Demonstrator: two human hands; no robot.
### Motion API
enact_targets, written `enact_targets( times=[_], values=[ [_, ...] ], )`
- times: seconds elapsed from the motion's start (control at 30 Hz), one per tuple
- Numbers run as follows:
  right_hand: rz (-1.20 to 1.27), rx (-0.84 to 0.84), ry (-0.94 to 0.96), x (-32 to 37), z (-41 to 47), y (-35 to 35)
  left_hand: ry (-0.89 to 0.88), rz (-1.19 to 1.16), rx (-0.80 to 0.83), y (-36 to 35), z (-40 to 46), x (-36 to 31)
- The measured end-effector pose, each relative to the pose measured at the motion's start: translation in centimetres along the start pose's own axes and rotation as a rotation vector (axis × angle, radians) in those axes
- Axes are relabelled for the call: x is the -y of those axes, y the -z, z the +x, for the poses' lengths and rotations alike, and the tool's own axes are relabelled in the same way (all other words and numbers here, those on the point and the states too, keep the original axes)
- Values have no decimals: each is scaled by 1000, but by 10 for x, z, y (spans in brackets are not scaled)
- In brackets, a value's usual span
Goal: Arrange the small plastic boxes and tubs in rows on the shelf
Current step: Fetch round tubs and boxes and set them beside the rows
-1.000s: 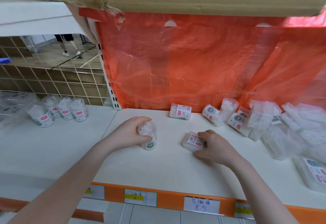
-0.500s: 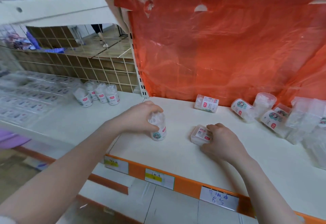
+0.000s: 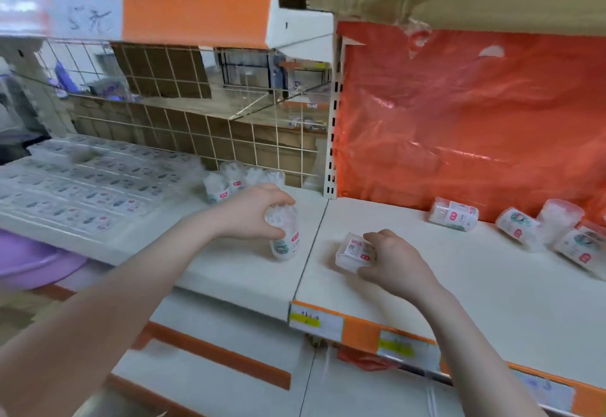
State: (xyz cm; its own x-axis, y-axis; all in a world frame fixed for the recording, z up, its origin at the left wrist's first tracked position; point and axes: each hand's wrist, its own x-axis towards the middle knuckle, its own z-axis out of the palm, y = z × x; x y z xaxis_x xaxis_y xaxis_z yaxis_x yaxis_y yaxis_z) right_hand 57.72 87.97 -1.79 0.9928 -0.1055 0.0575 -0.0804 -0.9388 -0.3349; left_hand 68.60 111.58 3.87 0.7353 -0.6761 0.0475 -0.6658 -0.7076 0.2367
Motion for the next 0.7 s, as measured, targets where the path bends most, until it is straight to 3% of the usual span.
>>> enact_targets(
  times=[0.27,0.7],
  values=[
    [28,-66,-135,97,36,-38,-129,138,101,45,26,107],
    [-7,-65,-246,142,58,-49,-246,158,151,66,66,153]
  ],
)
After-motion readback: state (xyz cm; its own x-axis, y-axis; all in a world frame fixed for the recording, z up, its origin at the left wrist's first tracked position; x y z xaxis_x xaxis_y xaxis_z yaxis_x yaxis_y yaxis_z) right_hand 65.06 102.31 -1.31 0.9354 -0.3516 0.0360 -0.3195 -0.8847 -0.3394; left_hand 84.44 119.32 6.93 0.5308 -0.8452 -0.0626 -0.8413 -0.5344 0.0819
